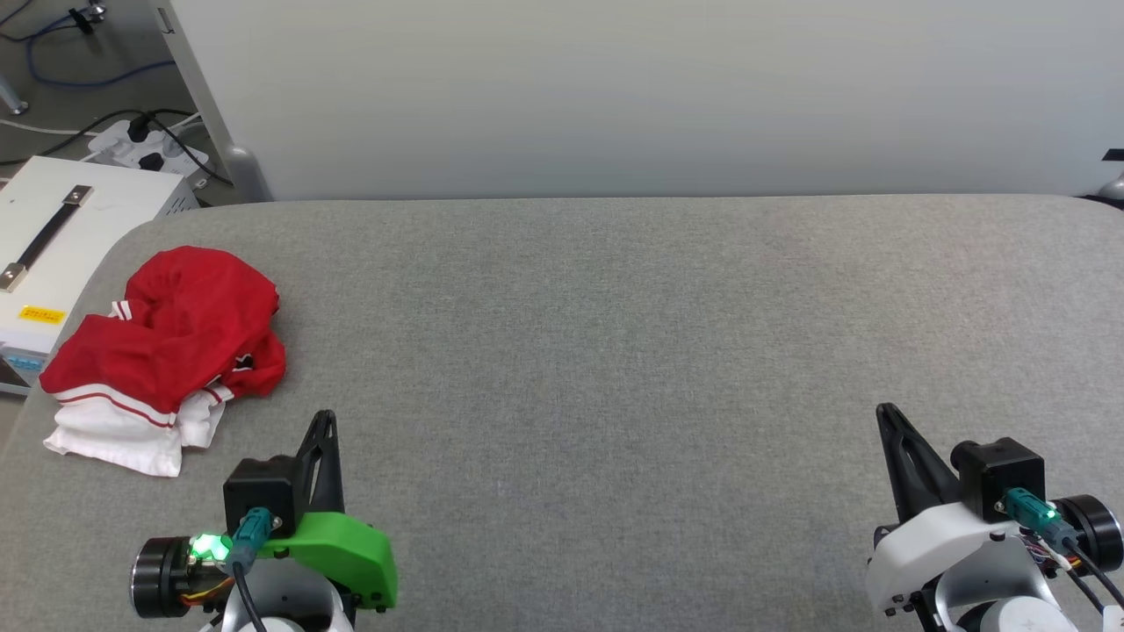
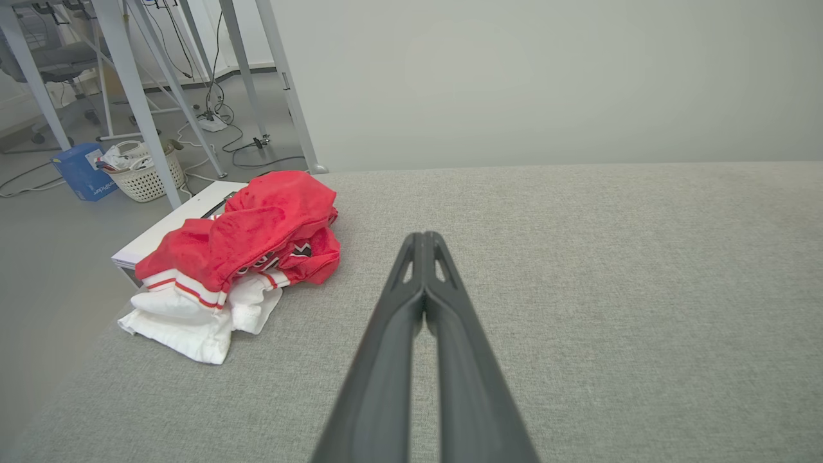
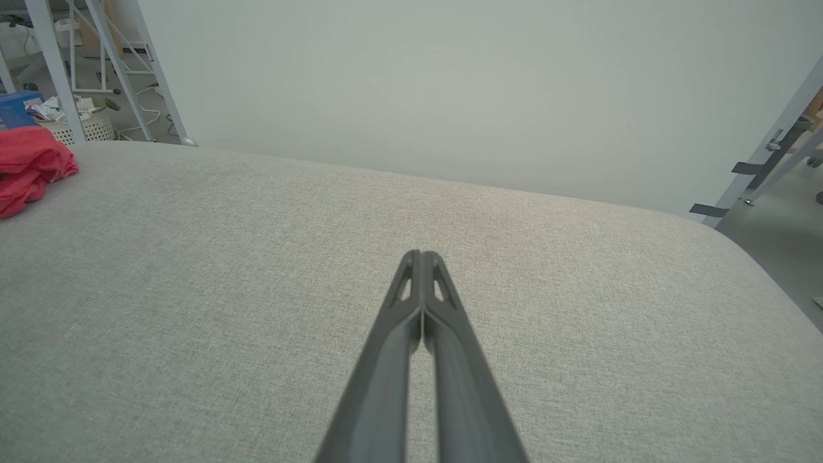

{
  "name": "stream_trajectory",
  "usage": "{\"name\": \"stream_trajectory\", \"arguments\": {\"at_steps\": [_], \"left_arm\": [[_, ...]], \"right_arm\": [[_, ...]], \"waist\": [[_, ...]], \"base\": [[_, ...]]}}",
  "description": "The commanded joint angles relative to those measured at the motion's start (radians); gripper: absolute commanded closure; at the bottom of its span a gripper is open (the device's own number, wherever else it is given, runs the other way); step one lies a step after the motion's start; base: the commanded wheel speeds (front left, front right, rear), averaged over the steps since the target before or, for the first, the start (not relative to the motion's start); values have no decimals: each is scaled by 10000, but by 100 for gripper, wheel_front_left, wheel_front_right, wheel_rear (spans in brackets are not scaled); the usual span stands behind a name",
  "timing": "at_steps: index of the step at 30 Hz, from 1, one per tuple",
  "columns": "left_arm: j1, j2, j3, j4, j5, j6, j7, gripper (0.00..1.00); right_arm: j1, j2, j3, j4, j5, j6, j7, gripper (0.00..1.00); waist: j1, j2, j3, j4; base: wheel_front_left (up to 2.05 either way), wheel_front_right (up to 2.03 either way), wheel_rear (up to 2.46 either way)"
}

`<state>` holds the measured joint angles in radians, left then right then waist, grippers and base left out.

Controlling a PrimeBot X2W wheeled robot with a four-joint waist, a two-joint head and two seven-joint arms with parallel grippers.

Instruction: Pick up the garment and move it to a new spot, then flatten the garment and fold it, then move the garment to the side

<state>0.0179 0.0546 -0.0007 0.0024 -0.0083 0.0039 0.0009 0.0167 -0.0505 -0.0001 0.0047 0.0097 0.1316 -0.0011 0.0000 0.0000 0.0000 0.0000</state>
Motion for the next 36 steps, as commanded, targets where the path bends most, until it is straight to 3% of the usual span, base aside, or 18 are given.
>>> {"name": "stream_trajectory", "arguments": {"at_steps": [1, 28, 29, 36], "left_arm": [[-179, -43, 7, -24, 83, -39, -9, 100], [-179, -43, 7, -24, 83, -39, -9, 100], [3, 0, 2, 0, -5, 1, -5, 0], [-2, 0, -20, -2, -53, 52, -85, 0]], "right_arm": [[-167, 3, 1, -47, -97, -9, 11, 100], [-167, 3, 1, -47, -97, -9, 11, 100], [1, 0, -1, 0, 6, 0, -4, 0], [-4, 0, -38, -1, 62, 0, -84, 0]], "waist": [[0, 0, 0, 0], [0, 0, 0, 0], [0, 0, 0, 0], [0, 0, 9, 0]], "base": [[0, 0, 0], [0, 0, 0], [0, 0, 0], [0, 0, 0]]}}
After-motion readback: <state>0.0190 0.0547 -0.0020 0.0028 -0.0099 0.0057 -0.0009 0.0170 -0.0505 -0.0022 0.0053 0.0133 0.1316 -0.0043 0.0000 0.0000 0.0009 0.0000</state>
